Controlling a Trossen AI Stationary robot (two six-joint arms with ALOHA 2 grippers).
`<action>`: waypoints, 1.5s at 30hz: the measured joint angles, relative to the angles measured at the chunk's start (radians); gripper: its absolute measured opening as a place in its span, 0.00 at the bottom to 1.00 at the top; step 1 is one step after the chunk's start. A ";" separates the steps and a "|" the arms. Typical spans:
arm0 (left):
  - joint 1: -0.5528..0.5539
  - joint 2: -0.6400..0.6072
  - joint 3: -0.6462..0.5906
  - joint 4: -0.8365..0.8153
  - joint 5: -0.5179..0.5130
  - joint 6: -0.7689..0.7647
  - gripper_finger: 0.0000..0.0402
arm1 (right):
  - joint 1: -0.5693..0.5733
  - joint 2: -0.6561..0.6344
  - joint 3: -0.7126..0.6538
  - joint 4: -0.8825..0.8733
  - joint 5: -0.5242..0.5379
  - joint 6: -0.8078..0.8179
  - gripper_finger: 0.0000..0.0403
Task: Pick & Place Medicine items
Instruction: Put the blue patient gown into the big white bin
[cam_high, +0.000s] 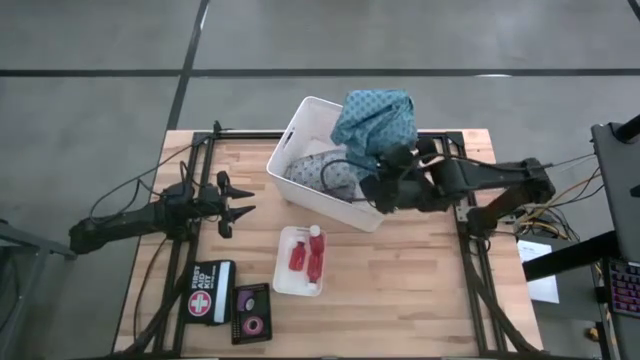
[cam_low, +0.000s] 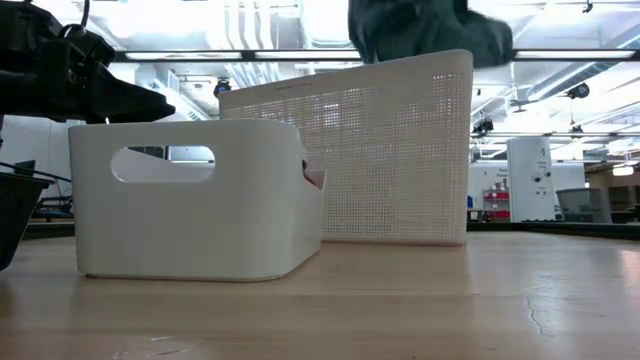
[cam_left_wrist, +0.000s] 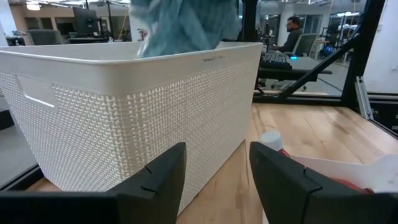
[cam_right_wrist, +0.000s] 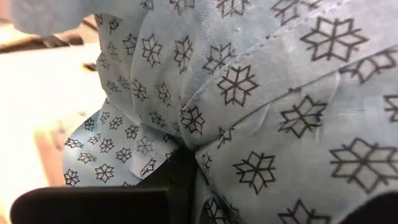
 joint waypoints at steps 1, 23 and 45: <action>0.000 0.000 0.000 0.000 0.000 0.000 0.46 | -0.022 -0.003 -0.022 0.008 -0.017 0.000 0.16; 0.000 0.000 0.000 0.000 0.000 0.000 0.46 | -0.437 0.085 -0.363 0.446 -0.804 -0.346 0.16; 0.000 0.000 0.000 0.000 0.000 0.000 0.46 | -0.561 0.383 -0.364 0.443 -1.049 -0.325 0.16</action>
